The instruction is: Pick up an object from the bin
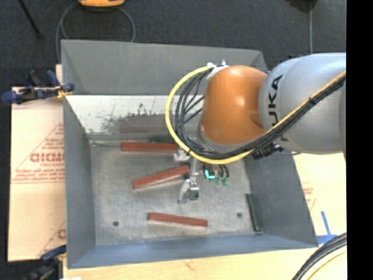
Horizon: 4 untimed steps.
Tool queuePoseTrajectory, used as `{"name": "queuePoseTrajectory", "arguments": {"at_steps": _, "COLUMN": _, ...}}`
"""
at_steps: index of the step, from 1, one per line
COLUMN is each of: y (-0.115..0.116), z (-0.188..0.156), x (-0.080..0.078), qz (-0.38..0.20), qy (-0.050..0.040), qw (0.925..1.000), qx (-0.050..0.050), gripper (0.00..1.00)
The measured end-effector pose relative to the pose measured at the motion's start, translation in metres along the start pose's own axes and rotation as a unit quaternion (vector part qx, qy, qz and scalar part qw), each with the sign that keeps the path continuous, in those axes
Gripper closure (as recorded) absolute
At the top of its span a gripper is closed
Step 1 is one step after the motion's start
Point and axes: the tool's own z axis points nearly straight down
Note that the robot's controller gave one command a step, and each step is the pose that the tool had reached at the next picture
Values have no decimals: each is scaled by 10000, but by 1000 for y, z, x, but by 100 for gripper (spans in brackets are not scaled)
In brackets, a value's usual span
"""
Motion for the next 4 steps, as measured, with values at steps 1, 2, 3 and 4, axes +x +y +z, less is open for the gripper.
{"name": "queuePoseTrajectory", "arguments": {"at_steps": 1, "y": 0, "z": -4, "x": -2, "qz": 11, "qy": -37, "qw": 10000, "qx": -3, "gripper": 0}}
{"name": "queuePoseTrajectory", "arguments": {"at_steps": 2, "y": -1, "z": 41, "x": -52, "qz": -452, "qy": -67, "qw": 9990, "qx": 9, "gripper": 0}}
{"name": "queuePoseTrajectory", "arguments": {"at_steps": 3, "y": 1, "z": 56, "x": -66, "qz": -586, "qy": -33, "qw": 9983, "qx": 12, "gripper": 0}}
{"name": "queuePoseTrajectory", "arguments": {"at_steps": 4, "y": 2, "z": 40, "x": -68, "qz": -600, "qy": -56, "qw": 9982, "qx": 12, "gripper": 0}}
